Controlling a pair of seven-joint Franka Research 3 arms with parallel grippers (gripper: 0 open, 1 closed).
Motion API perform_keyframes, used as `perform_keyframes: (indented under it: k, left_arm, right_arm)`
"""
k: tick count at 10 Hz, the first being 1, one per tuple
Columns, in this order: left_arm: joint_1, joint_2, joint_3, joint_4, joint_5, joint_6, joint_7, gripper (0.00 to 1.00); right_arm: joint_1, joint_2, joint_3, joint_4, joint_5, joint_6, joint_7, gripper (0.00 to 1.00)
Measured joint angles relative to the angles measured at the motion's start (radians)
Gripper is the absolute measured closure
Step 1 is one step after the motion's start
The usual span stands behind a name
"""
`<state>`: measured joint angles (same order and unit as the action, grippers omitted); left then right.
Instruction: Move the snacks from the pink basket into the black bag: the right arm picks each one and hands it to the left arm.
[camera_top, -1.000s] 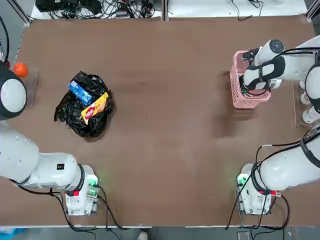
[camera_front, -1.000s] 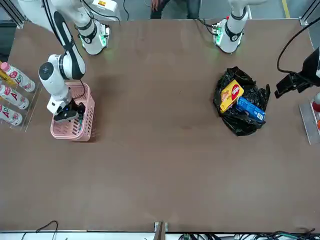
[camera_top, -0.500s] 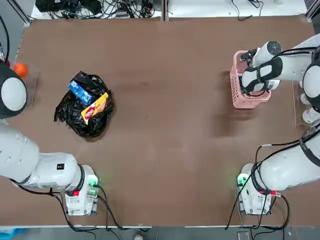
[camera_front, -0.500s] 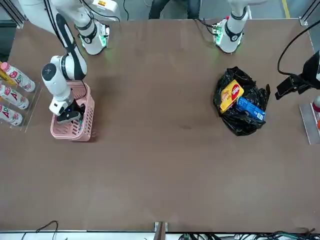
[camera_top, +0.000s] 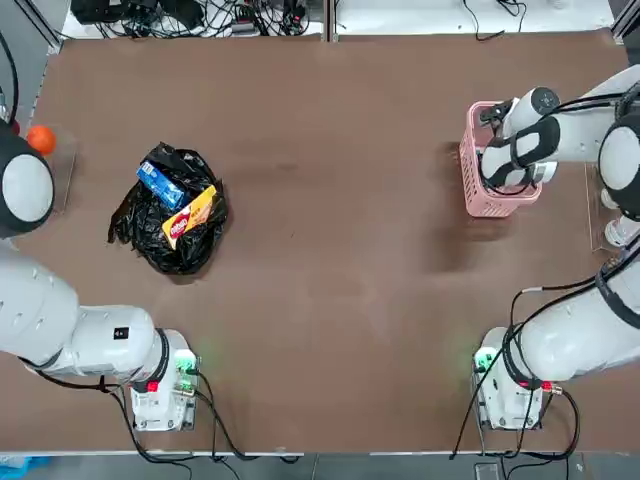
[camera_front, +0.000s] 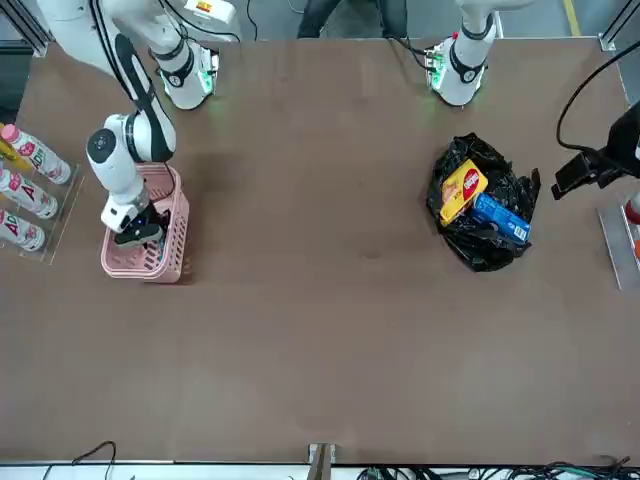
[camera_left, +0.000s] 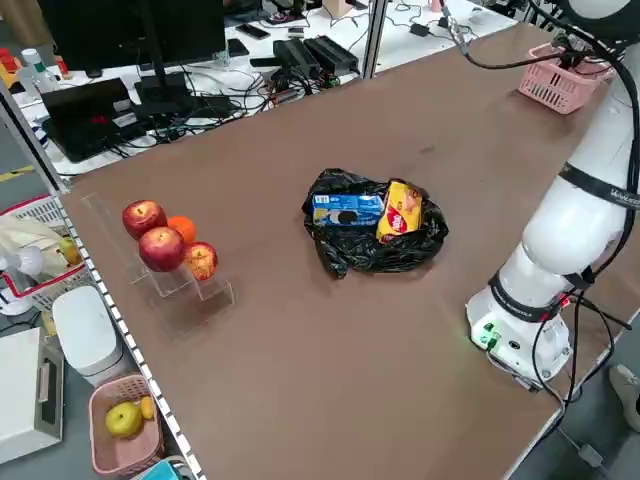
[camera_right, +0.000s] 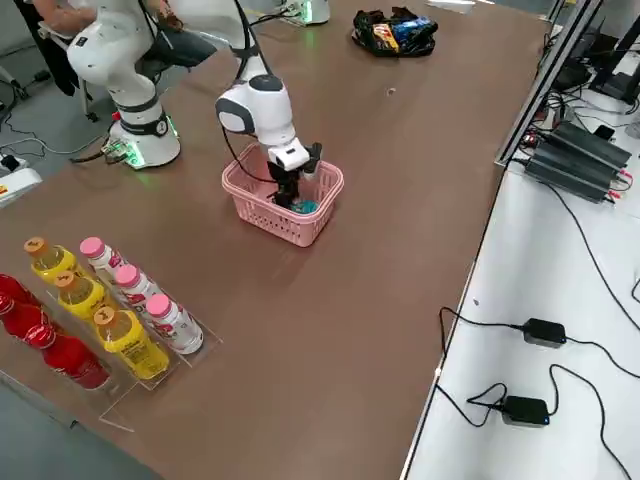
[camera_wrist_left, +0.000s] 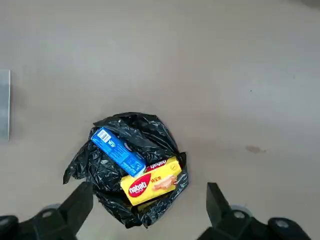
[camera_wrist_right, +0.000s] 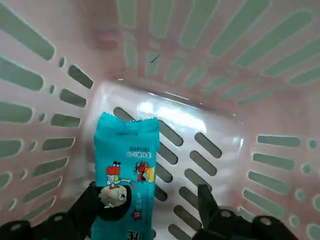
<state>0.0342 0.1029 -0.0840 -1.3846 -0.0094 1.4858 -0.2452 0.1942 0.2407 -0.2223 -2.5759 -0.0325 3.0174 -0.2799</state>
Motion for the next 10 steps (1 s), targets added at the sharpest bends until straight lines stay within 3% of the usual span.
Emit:
perform_keyframes:
  k: [2,3,4,7,8,9,10]
  left_arm:
    - [0.023,0.000,0.001,0.000,0.000,0.001,0.004,0.00]
    - [0.027,0.000,0.001,0.000,0.000,0.001,0.009,0.00]
    - [0.024,0.000,-0.001,0.000,0.000,0.001,0.009,0.00]
    - [0.021,0.000,-0.005,0.000,0.000,0.001,0.009,0.00]
    - [0.023,0.000,-0.004,0.000,0.000,0.001,0.009,0.00]
    - [0.023,0.000,-0.004,0.000,0.000,0.001,0.009,0.00]
    - [0.023,0.000,-0.004,0.000,0.000,0.001,0.009,0.00]
  right_arm:
    - [-0.011,0.011,0.021,0.000,0.001,0.014,0.000,0.12]
    - [-0.053,0.018,0.065,0.000,0.003,0.025,0.000,0.12]
    - [-0.138,0.030,0.146,0.000,0.002,0.044,-0.001,0.12]
    - [-0.548,0.106,0.493,0.000,-0.052,0.120,-0.038,0.12]
    - [-0.642,0.125,0.566,0.001,-0.077,0.130,-0.044,0.13]
    - [-0.675,0.131,0.593,0.002,-0.086,0.131,-0.046,0.14]
    - [-0.678,0.131,0.600,0.003,-0.087,0.132,-0.047,0.22]
